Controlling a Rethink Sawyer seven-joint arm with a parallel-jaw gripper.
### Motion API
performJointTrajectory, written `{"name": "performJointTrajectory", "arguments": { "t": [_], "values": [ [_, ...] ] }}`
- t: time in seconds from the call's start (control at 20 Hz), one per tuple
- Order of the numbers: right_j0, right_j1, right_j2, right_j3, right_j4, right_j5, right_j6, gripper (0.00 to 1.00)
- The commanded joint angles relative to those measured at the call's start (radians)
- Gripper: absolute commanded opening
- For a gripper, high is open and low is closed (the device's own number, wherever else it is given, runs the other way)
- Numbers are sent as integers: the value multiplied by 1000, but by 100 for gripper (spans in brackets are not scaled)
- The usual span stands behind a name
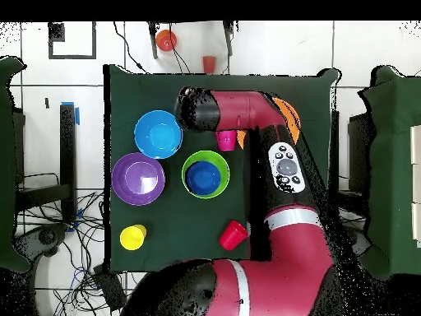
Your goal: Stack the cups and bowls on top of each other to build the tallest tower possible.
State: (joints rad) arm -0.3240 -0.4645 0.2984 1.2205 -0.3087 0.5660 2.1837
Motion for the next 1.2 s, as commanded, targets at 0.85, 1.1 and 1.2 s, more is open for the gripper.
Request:
{"name": "performJointTrajectory", "arguments": {
  "t": [0.85, 1.1, 1.2],
  "values": [
    [109, 0, -110, -18, -105, 28, -60, 100],
    [115, 21, -133, -20, -118, 2, -61, 100],
    [112, 31, -134, -17, -115, -14, -61, 100]
  ]
}}
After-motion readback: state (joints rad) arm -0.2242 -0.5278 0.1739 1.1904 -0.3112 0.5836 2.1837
